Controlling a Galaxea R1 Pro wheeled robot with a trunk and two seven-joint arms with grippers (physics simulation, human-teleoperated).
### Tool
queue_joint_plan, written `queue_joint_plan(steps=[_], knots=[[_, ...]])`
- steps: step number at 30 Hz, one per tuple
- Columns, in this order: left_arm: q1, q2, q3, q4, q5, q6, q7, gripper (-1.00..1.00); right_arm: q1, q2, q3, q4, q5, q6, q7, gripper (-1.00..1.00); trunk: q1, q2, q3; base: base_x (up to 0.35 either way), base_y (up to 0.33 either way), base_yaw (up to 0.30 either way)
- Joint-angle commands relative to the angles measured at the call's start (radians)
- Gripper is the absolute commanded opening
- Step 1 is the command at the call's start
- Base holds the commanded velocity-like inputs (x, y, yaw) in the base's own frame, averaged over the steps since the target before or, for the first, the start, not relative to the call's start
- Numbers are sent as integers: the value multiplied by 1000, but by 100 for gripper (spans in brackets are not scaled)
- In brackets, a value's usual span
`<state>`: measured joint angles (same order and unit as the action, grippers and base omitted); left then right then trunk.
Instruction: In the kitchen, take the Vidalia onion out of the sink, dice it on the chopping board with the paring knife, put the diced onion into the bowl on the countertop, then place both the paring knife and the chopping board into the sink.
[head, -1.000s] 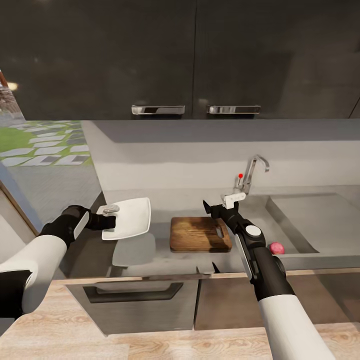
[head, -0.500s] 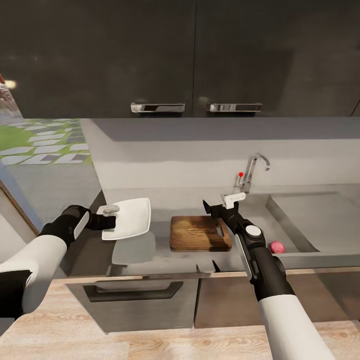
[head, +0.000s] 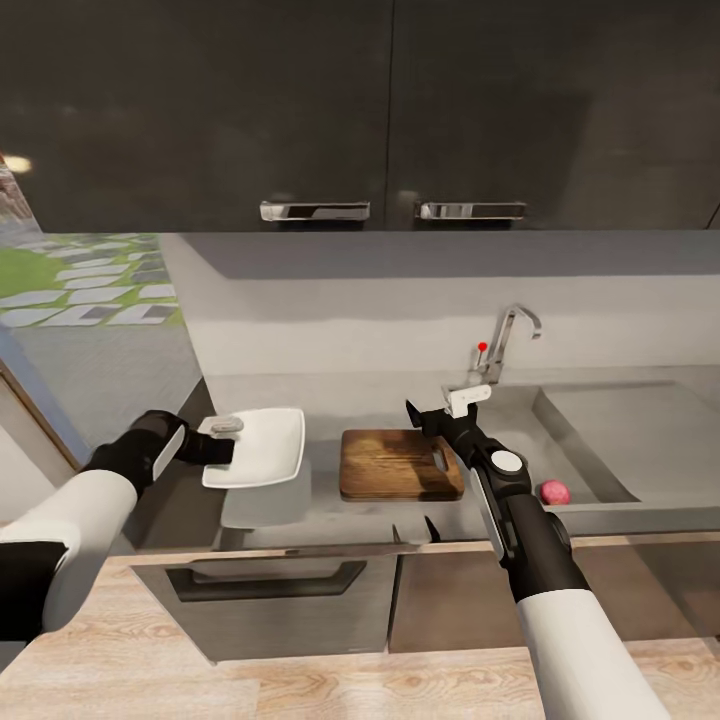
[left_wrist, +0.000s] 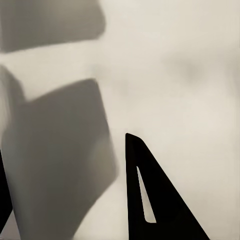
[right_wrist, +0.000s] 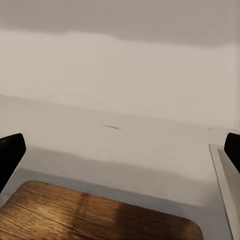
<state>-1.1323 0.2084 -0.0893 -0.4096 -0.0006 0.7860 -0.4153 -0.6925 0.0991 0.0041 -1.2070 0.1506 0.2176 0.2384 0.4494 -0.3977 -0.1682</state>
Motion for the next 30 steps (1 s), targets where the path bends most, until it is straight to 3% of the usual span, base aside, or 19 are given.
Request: queue_joint_plan(steps=[1,9,30], knots=[[-1,1,-14,-1,2,3,-4,-100,-1,1,-1,-2,10,5,5,100,1,-2,-2,0,0,0],[-1,2,-43,-2,2,5,-4,-100,-1,1,-2,-2,10,5,5,100,1,-2,-2,0,0,0],[-1,3,-44,-4,2,4,-4,-100,-1,1,-1,-2,10,5,5,100,1,-2,-10,0,0,0]])
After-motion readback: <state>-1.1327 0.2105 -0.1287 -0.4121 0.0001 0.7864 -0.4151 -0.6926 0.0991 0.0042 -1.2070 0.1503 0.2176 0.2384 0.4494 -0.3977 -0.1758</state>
